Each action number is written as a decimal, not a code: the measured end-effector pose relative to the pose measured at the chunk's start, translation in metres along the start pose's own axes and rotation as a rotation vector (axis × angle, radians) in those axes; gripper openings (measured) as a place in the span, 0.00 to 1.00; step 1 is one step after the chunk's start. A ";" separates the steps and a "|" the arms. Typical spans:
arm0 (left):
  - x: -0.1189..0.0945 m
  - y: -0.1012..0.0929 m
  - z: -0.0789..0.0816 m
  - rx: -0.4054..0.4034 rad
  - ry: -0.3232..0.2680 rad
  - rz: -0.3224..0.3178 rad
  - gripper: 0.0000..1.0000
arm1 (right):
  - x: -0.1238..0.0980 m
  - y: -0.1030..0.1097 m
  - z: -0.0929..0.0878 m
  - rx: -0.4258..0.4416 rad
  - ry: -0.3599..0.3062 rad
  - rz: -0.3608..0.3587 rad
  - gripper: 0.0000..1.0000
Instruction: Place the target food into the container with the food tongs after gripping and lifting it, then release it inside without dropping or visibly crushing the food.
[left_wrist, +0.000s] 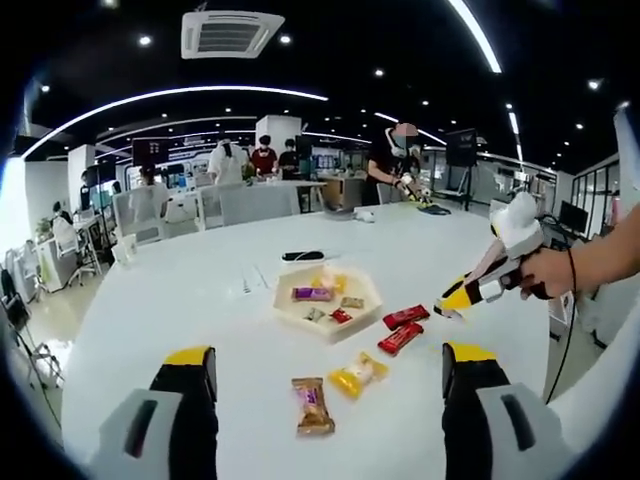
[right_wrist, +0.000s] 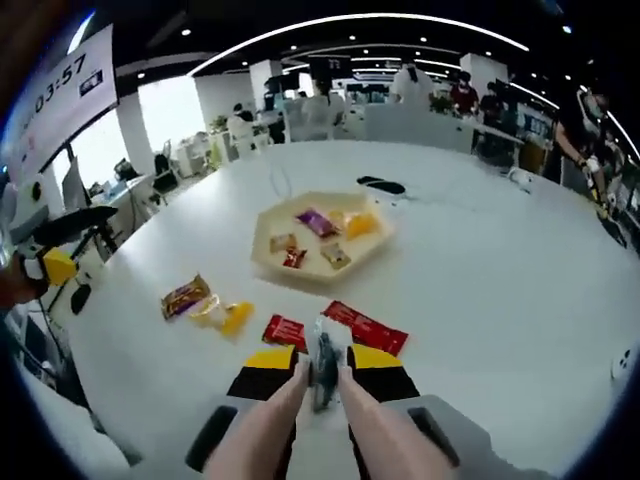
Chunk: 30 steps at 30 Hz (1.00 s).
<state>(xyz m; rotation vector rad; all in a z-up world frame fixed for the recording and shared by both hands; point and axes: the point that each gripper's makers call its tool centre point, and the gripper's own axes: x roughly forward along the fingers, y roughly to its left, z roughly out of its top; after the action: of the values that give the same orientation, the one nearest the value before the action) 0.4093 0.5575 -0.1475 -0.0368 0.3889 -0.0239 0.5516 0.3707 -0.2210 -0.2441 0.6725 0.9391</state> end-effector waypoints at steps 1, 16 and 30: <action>0.000 0.000 0.000 -0.002 -0.002 -0.003 0.94 | 0.000 0.000 0.001 0.003 0.003 0.004 0.18; -0.008 0.011 -0.004 -0.021 -0.001 0.036 0.94 | 0.049 0.002 0.089 -0.111 -0.069 0.070 0.18; -0.027 0.023 -0.012 -0.070 -0.002 0.105 0.94 | 0.106 0.011 0.161 -0.213 -0.092 0.137 0.18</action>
<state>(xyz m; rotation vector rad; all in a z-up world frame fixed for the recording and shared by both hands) 0.3803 0.5811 -0.1493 -0.0858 0.3894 0.0936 0.6541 0.5230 -0.1621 -0.3446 0.5092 1.1487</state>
